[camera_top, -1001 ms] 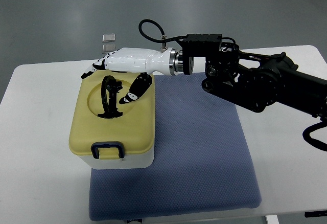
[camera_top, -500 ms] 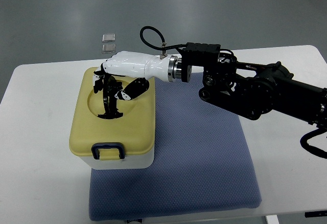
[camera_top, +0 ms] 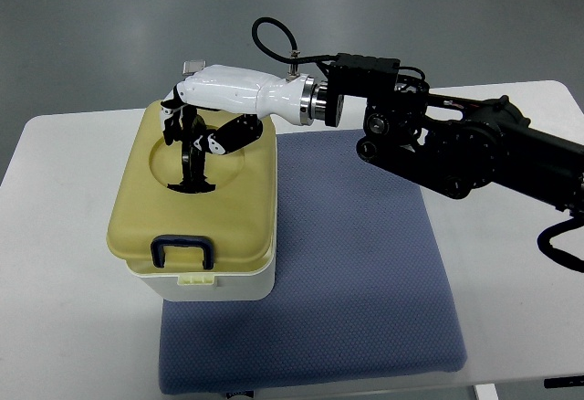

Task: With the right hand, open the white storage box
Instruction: 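Lift the yellow lid off the box and carry it onto the cushion, then lower the yellow lid flat onto the cushion beside the box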

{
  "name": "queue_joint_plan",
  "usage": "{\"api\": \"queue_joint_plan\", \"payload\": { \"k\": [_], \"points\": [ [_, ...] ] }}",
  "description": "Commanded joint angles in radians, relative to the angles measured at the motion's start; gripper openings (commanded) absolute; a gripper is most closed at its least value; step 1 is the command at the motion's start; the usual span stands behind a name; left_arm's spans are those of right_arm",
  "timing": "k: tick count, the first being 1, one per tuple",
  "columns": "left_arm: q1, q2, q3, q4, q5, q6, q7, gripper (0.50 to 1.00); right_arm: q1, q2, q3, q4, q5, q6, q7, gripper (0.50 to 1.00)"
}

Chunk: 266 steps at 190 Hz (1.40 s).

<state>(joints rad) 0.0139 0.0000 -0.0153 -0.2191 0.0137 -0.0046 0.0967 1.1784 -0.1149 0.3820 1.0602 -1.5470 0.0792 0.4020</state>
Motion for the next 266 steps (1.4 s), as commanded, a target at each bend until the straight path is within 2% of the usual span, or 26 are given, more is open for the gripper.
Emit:
{"api": "queue_joint_plan", "payload": {
  "k": [1, 32, 73, 116, 158, 176, 226, 266],
  "points": [
    [0.0, 0.0, -0.002, 0.001, -0.001, 0.0, 0.0, 1.0, 0.021, -0.011, 0.024, 0.018, 0.007, 0.002, 0.001, 0.5],
    [0.0, 0.0, -0.002, 0.0, 0.0, 0.0, 0.0, 1.0, 0.041, -0.098, 0.097, 0.073, 0.015, 0.068, 0.001, 0.5],
    [-0.002, 0.0, 0.0, -0.002, 0.0, 0.0, 0.0, 1.0, 0.038, -0.351, 0.124, 0.187, 0.016, 0.197, 0.023, 0.5],
    [-0.002, 0.0, 0.0, -0.003, 0.002, 0.0, 0.0, 1.0, -0.005, -0.528, 0.063, 0.192, 0.007, 0.211, 0.04, 0.5],
    [-0.002, 0.0, 0.002, -0.016, 0.002, 0.0, 0.0, 1.0, -0.022, -0.654, -0.049, 0.187, -0.005, 0.192, 0.067, 0.5],
    [-0.003, 0.0, 0.0, -0.017, 0.002, 0.0, 0.0, 1.0, -0.042, -0.689, -0.11, 0.179, -0.008, 0.156, 0.069, 0.5],
    [-0.002, 0.0, 0.0, -0.023, 0.002, 0.0, 0.0, 1.0, -0.094, -0.689, -0.256, 0.13, -0.015, 0.021, 0.084, 0.5],
    [-0.002, 0.0, 0.0, -0.022, 0.002, 0.0, 0.0, 1.0, -0.128, -0.658, -0.267, 0.124, -0.016, -0.012, 0.083, 0.5]
  ]
}}
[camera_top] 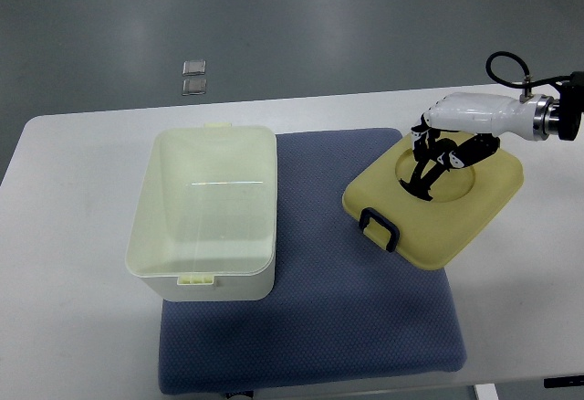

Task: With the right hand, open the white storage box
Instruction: 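Lower the yellow lid flat onto the cushion beside the box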

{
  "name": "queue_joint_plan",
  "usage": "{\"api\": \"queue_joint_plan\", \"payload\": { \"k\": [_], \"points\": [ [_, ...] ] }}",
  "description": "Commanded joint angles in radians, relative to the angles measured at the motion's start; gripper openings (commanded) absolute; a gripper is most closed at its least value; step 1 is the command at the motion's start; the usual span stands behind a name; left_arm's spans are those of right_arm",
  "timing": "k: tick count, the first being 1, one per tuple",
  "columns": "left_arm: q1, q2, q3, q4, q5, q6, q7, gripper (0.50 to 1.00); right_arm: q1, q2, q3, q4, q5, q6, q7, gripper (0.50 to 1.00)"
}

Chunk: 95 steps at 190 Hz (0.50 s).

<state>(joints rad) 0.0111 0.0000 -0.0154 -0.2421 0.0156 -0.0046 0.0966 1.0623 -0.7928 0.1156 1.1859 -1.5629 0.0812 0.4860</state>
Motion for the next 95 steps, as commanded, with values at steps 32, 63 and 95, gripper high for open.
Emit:
{"api": "queue_joint_plan", "payload": {
  "k": [32, 63, 95],
  "points": [
    [0.001, 0.0, 0.0, 0.001, 0.0, 0.0, 0.0, 1.0, -0.019, 0.086, -0.002, -0.002, 0.0, -0.035, -0.007, 0.5],
    [0.001, 0.0, 0.0, 0.001, 0.0, 0.0, 0.0, 1.0, -0.019, 0.121, -0.002, -0.002, 0.0, -0.035, -0.009, 0.5],
    [0.001, 0.0, -0.001, 0.0, 0.0, 0.0, 0.0, 1.0, -0.021, 0.145, -0.001, -0.002, 0.0, -0.037, -0.009, 0.5]
  ]
}}
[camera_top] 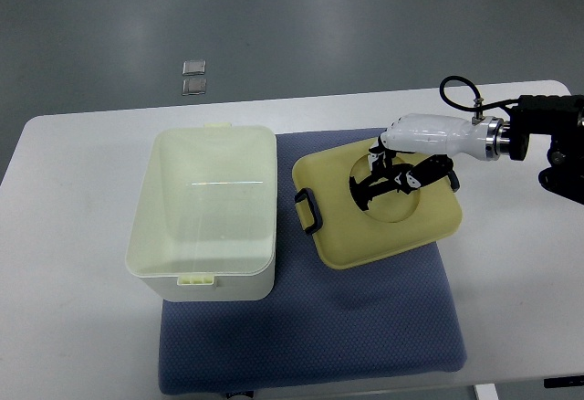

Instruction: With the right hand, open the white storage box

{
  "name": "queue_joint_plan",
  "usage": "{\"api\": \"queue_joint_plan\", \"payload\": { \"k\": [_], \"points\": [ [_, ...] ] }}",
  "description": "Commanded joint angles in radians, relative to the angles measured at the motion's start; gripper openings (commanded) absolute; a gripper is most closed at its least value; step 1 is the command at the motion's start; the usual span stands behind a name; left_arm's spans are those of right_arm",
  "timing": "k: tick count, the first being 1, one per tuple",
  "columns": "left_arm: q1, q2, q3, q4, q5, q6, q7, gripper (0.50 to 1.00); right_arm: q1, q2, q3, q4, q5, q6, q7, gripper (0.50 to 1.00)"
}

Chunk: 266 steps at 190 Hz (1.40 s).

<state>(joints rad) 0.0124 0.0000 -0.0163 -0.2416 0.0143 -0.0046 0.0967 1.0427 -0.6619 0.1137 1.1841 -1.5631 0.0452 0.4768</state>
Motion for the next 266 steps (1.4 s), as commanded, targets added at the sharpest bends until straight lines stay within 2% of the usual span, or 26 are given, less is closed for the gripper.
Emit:
{"api": "queue_joint_plan", "payload": {
  "k": [1, 109, 110, 111, 112, 113, 114, 115, 116, 117, 118, 119, 120, 121, 122, 176, 216, 235, 253, 266],
  "points": [
    [0.0, 0.0, -0.001, -0.001, 0.0, 0.0, 0.0, 1.0, -0.003, 0.016, 0.001, 0.0, 0.0, -0.001, 0.0, 0.5],
    [0.0, 0.0, 0.001, -0.001, 0.001, 0.0, 0.0, 1.0, -0.073, 0.07, 0.004, -0.031, 0.002, -0.048, 0.0, 0.5],
    [0.0, 0.0, 0.001, -0.001, 0.001, 0.0, 0.0, 1.0, -0.076, 0.07, 0.004, -0.032, 0.002, -0.05, 0.0, 0.545],
    [0.0, 0.0, 0.001, -0.001, 0.001, 0.0, 0.0, 1.0, -0.076, 0.07, 0.004, -0.032, 0.002, -0.05, 0.0, 0.545],
    [0.0, 0.0, 0.001, -0.001, 0.001, 0.0, 0.0, 1.0, -0.078, 0.071, 0.004, -0.034, 0.002, -0.053, 0.0, 0.608],
    [0.0, 0.0, 0.001, -0.001, 0.001, 0.0, 0.0, 1.0, -0.078, 0.071, 0.004, -0.034, 0.002, -0.053, 0.0, 0.609],
    [0.0, 0.0, 0.001, -0.001, 0.001, 0.0, 0.0, 1.0, -0.079, 0.071, 0.006, -0.035, 0.003, -0.054, 0.0, 0.676],
    [0.0, 0.0, 0.001, -0.001, 0.001, 0.0, 0.0, 1.0, -0.079, 0.071, 0.006, -0.035, 0.003, -0.054, 0.0, 0.676],
    [0.0, 0.0, 0.001, -0.001, 0.001, 0.0, 0.0, 1.0, -0.081, 0.073, 0.008, -0.035, 0.003, -0.056, 0.0, 0.759],
    [0.0, 0.0, 0.001, -0.001, 0.001, 0.0, 0.0, 1.0, -0.081, 0.073, 0.008, -0.035, 0.003, -0.056, 0.0, 0.76],
    [0.0, 0.0, 0.001, -0.001, 0.001, 0.0, 0.0, 1.0, -0.082, 0.073, 0.011, -0.035, 0.003, -0.057, 0.0, 0.835],
    [0.0, 0.0, 0.001, -0.001, 0.001, 0.0, 0.0, 1.0, -0.082, 0.073, 0.011, -0.035, 0.003, -0.057, 0.0, 0.836],
    [0.0, 0.0, 0.001, -0.001, 0.001, 0.0, 0.0, 1.0, -0.085, 0.074, 0.011, -0.037, 0.005, -0.06, 0.0, 0.89],
    [0.0, 0.0, 0.001, -0.001, 0.001, 0.0, 0.0, 1.0, -0.086, 0.074, 0.011, -0.037, 0.005, -0.06, 0.0, 0.891],
    [0.0, 0.0, 0.001, -0.001, 0.001, 0.0, 0.0, 1.0, -0.086, 0.074, 0.012, -0.037, 0.006, -0.062, 0.0, 0.923],
    [0.0, 0.0, 0.002, 0.001, 0.0, 0.0, 0.0, 1.0, -0.102, 0.081, 0.02, -0.044, 0.038, -0.091, 0.0, 0.932],
    [0.0, 0.0, 0.002, 0.001, 0.001, 0.0, 0.0, 1.0, -0.099, 0.073, 0.044, -0.044, 0.236, -0.074, -0.004, 0.932],
    [-0.002, 0.0, 0.002, -0.001, 0.001, 0.0, 0.0, 1.0, -0.093, 0.071, 0.069, -0.055, 0.37, -0.033, -0.007, 0.932],
    [-0.002, 0.0, 0.002, -0.001, 0.001, 0.0, 0.0, 1.0, -0.095, 0.079, 0.149, -0.112, 0.558, 0.07, -0.04, 0.932],
    [-0.002, 0.0, 0.001, -0.002, 0.001, 0.0, 0.0, 1.0, -0.099, 0.088, 0.225, -0.173, 0.756, 0.156, -0.087, 0.932]
  ]
}}
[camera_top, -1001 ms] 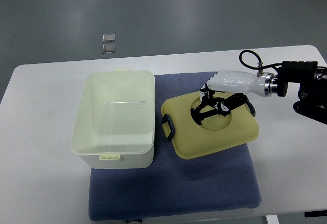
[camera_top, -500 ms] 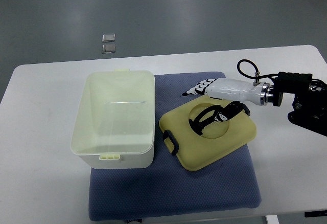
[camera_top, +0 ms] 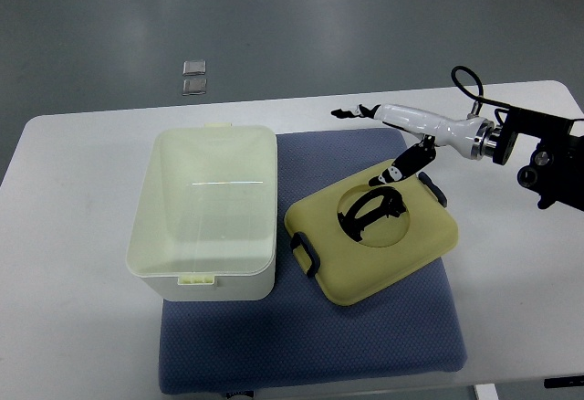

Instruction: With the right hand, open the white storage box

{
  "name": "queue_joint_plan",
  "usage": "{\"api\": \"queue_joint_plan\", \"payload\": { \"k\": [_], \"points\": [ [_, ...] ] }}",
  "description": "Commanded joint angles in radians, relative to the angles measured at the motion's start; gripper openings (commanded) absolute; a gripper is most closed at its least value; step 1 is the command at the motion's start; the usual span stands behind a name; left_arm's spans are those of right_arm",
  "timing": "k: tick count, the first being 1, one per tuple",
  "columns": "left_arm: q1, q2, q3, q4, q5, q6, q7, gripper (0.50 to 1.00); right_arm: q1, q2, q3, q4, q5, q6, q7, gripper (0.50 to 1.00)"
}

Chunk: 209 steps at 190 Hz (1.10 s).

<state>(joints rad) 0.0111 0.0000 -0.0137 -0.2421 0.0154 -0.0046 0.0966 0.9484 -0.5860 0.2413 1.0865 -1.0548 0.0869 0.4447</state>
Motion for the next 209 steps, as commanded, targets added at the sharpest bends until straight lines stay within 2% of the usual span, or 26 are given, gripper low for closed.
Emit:
{"api": "queue_joint_plan", "payload": {
  "k": [1, 14, 22, 32, 49, 67, 85, 127, 149, 177, 209],
  "points": [
    [0.0, 0.0, -0.002, -0.002, 0.0, 0.0, 0.0, 1.0, -0.005, 0.012, 0.098, -0.076, 0.248, 0.114, -0.055, 0.932],
    [0.0, 0.0, -0.002, -0.016, 0.0, 0.0, 0.0, 1.0, -0.008, 0.025, 0.144, -0.129, 0.501, 0.188, -0.133, 0.932],
    [0.0, 0.0, -0.002, -0.031, 0.0, -0.001, 0.0, 1.0, -0.01, 0.037, 0.151, -0.152, 0.657, 0.201, -0.191, 0.932],
    [0.0, 0.0, -0.002, -0.045, 0.0, 0.0, 0.0, 1.0, -0.014, 0.054, 0.159, -0.169, 0.847, 0.197, -0.251, 0.932],
    [0.0, 0.0, -0.002, -0.054, 0.0, 0.0, 0.0, 1.0, -0.016, 0.072, 0.161, -0.192, 1.107, 0.154, -0.29, 0.932],
    [0.0, 0.0, 0.0, -0.054, 0.0, 0.0, 0.0, 1.0, -0.02, 0.101, 0.164, -0.232, 1.299, 0.094, -0.29, 0.932],
    [0.0, 0.0, -0.002, -0.045, -0.002, 0.0, 0.0, 1.0, -0.033, 0.159, 0.194, -0.293, 1.426, 0.094, -0.281, 0.932],
    [0.0, 0.0, -0.009, -0.04, -0.002, 0.003, 0.0, 1.0, -0.118, 0.268, 0.409, -0.35, 1.452, 0.1, -0.262, 0.932],
    [0.0, 0.0, -0.011, -0.04, -0.002, 0.003, 0.0, 1.0, -0.148, 0.308, 0.435, -0.355, 1.452, 0.137, -0.262, 0.934],
    [0.0, 0.0, -0.011, -0.037, -0.002, 0.009, 0.0, 1.0, -0.171, 0.311, 0.435, -0.364, 1.454, 0.224, -0.247, 0.934],
    [0.0, 0.0, -0.011, -0.037, -0.002, 0.008, 0.0, 1.0, -0.18, 0.344, 0.434, -0.41, 1.451, 0.244, -0.21, 0.934]
  ]
}}
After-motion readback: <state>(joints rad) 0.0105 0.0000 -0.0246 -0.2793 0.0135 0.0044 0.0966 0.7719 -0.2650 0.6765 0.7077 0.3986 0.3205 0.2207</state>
